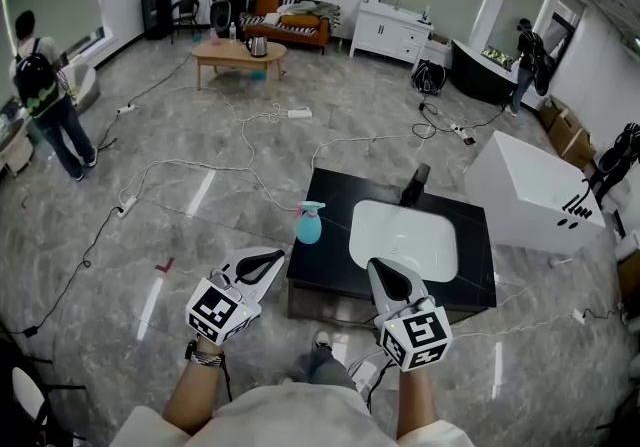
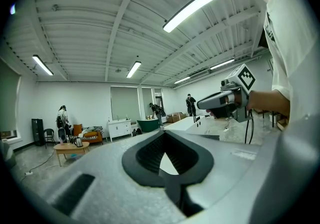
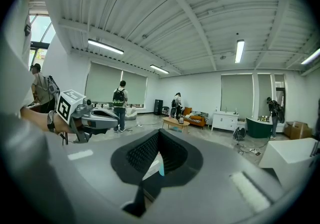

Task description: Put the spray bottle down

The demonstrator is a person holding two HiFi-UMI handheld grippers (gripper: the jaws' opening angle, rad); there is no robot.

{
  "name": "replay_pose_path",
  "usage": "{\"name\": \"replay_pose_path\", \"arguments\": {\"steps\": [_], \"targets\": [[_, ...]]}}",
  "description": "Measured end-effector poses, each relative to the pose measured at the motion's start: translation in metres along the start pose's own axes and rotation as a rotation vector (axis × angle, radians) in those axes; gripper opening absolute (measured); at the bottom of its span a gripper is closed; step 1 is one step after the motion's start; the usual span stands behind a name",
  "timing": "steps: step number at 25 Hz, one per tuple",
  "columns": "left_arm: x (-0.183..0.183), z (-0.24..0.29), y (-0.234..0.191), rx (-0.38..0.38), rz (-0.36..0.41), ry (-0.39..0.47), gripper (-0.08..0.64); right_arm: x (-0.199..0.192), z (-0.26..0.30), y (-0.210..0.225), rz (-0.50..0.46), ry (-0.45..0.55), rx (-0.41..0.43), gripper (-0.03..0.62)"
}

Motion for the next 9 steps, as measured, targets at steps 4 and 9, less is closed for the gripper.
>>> {"name": "replay_pose_path", "arguments": {"steps": [4, 9], "targets": [[-0.0019, 0.0016, -0.0018, -0.004, -0.005, -0.004, 0.006, -0.0025, 0.0025, -0.0002, -0.004, -0.009, -0.001, 0.005], [-0.0031, 0.0038, -0.0011, -0.011, -0.003, -0.018, 0.006, -0.0039, 0.0049, 0.0007, -0.003, -0.015, -0.001, 0.005]]}}
Point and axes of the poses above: the fingertips, and each gripper's own axes: z forward along the fingers, y to its right, x out of its top, the point moved 4 cm from there along -z, backward along the fingers, and after that the axes turned 14 degrees about -z, right-handed, at the moved point
